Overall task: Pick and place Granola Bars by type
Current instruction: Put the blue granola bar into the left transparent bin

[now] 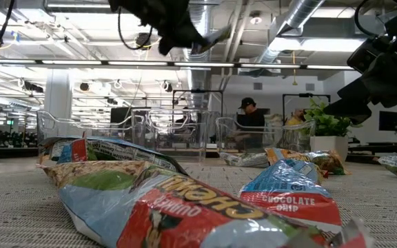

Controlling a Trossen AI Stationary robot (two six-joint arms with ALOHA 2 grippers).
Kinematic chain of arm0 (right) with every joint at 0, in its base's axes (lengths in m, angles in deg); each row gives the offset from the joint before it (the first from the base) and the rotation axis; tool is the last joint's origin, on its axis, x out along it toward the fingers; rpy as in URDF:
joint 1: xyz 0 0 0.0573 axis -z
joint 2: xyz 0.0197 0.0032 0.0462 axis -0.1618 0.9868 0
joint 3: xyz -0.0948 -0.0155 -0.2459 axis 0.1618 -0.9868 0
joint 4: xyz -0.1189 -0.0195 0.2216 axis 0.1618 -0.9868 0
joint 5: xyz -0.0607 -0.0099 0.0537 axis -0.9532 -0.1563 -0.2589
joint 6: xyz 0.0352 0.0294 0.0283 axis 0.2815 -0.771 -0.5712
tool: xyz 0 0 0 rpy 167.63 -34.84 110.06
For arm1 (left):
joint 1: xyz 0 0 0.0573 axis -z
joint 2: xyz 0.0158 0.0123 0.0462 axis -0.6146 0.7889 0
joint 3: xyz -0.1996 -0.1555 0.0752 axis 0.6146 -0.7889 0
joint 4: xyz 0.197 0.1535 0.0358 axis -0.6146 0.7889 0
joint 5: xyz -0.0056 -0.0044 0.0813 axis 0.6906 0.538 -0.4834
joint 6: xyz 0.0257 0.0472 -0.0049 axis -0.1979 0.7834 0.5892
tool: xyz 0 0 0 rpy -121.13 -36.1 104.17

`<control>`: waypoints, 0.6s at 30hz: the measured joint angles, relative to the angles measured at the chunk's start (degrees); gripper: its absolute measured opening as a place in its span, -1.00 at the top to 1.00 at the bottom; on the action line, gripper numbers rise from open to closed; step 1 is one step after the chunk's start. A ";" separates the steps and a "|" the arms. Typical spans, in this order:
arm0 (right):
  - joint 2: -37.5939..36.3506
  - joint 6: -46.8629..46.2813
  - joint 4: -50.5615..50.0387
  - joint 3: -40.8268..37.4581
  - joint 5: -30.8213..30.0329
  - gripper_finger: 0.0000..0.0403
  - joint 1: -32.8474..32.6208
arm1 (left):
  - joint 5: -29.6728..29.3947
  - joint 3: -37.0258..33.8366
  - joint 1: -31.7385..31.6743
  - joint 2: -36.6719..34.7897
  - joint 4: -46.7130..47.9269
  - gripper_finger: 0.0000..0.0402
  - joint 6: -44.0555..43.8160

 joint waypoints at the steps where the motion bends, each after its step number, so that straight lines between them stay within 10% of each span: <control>1: 0.00 0.00 0.00 0.00 0.00 -0.24 -0.02 | 0.02 0.00 -1.91 0.00 0.00 0.62 -0.23; 18: 0.00 0.00 0.00 0.00 0.00 -0.24 0.00 | -2.97 -0.07 -24.22 -2.21 2.63 0.62 -5.01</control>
